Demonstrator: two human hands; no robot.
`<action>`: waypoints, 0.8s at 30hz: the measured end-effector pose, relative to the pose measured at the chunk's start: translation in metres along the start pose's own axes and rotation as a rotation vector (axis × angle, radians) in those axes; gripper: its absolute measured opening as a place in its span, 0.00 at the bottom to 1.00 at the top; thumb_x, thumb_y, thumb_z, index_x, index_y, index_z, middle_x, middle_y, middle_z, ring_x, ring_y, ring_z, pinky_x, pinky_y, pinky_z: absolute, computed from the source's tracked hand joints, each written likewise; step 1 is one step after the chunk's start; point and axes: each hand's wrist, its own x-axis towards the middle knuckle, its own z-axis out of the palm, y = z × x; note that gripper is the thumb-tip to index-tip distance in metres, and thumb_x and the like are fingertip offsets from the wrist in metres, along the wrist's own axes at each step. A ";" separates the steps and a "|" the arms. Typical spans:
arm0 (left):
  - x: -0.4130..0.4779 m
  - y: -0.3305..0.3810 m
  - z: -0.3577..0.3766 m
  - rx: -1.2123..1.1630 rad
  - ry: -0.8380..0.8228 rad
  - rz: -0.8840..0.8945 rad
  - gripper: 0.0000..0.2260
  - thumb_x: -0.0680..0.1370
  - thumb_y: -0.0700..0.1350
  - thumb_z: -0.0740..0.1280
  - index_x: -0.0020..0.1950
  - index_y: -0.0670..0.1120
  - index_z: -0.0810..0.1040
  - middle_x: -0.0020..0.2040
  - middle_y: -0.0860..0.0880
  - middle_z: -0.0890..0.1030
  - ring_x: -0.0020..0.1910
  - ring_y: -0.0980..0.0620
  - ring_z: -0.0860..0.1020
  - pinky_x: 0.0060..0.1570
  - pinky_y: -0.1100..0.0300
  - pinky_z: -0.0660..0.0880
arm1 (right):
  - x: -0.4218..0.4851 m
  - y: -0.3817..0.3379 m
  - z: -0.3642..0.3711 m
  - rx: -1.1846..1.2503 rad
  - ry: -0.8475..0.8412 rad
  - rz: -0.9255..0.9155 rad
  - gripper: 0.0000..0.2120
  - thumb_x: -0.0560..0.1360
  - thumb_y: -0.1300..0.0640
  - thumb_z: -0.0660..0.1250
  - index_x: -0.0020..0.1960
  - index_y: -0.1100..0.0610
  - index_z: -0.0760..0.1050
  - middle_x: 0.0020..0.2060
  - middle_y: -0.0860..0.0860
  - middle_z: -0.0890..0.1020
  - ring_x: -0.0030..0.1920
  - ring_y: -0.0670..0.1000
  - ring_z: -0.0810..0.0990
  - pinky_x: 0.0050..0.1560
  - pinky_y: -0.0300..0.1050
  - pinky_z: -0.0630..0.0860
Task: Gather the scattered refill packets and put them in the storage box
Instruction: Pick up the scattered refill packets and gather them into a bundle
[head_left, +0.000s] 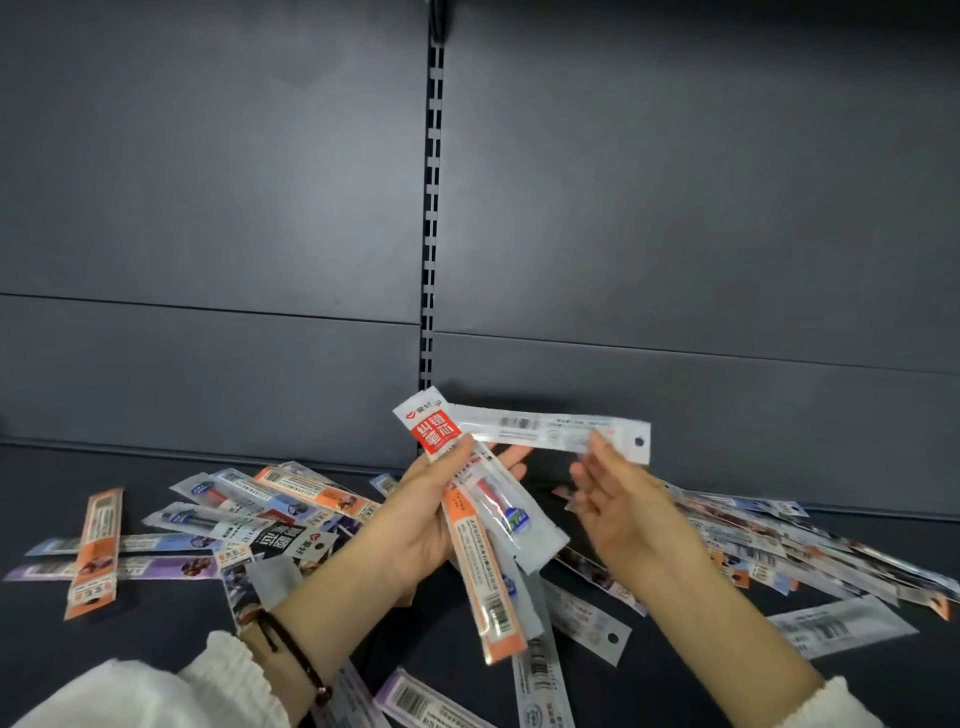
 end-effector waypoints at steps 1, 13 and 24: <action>-0.002 0.001 0.002 0.005 -0.026 -0.009 0.11 0.79 0.40 0.62 0.60 0.43 0.76 0.54 0.37 0.83 0.52 0.41 0.83 0.57 0.44 0.75 | 0.002 -0.007 -0.003 0.055 0.029 -0.024 0.09 0.70 0.56 0.71 0.49 0.55 0.78 0.43 0.50 0.84 0.48 0.49 0.81 0.48 0.42 0.75; 0.005 0.003 -0.004 0.367 -0.047 -0.198 0.18 0.78 0.53 0.63 0.59 0.41 0.78 0.51 0.40 0.85 0.46 0.45 0.84 0.52 0.50 0.79 | 0.012 -0.010 -0.003 -0.416 -0.097 -0.213 0.03 0.76 0.62 0.67 0.44 0.58 0.79 0.38 0.52 0.85 0.40 0.49 0.82 0.43 0.43 0.77; 0.028 0.013 -0.014 0.170 -0.188 -0.443 0.23 0.60 0.52 0.81 0.46 0.43 0.75 0.27 0.44 0.78 0.18 0.50 0.73 0.19 0.60 0.74 | 0.018 0.008 0.017 -0.850 -0.116 -0.424 0.04 0.72 0.56 0.73 0.46 0.55 0.82 0.43 0.49 0.85 0.44 0.46 0.82 0.44 0.38 0.78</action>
